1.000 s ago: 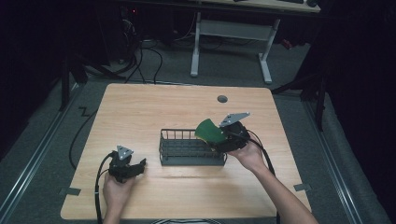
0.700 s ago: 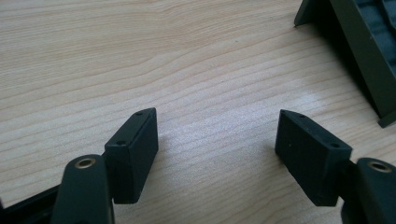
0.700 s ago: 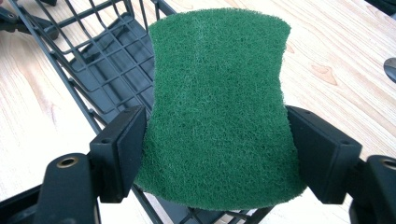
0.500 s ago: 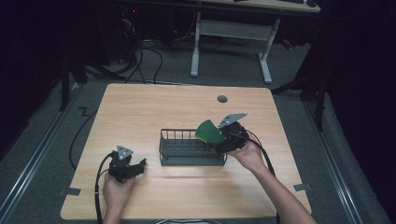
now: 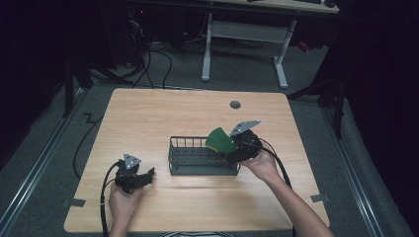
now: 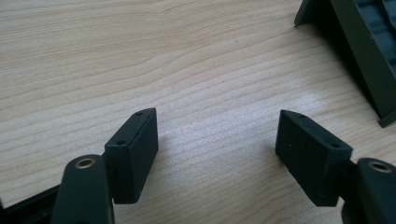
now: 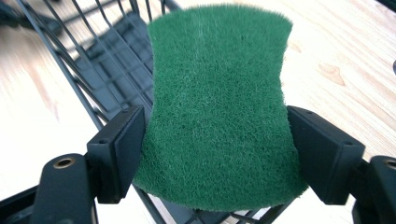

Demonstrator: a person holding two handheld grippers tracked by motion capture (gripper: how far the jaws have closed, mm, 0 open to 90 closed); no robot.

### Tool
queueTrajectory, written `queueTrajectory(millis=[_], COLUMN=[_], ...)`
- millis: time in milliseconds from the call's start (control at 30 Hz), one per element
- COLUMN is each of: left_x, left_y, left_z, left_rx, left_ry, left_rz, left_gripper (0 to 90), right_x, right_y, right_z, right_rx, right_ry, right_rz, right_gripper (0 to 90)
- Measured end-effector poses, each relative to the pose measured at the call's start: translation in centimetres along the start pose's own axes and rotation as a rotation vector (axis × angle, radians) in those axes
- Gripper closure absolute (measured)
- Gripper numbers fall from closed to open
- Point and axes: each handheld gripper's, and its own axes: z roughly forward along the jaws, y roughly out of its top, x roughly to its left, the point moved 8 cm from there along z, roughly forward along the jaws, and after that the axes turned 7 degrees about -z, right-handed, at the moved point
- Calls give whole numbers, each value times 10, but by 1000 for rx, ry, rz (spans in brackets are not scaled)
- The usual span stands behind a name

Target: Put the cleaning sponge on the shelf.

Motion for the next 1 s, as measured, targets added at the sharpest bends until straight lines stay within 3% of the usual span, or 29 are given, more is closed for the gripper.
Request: queueTrajectory(millis=[433, 1000], left_x=[0, 0], left_y=[0, 0], left_z=[0, 0], left_rx=[0, 0], left_ry=[1, 0], left_rz=[1, 1], left_gripper=[303, 303], right_x=[0, 2], right_y=[-1, 1], right_z=[0, -1], right_rx=[-16, -35], right_ry=[26, 23], right_rz=[24, 11], right_gripper=[225, 220])
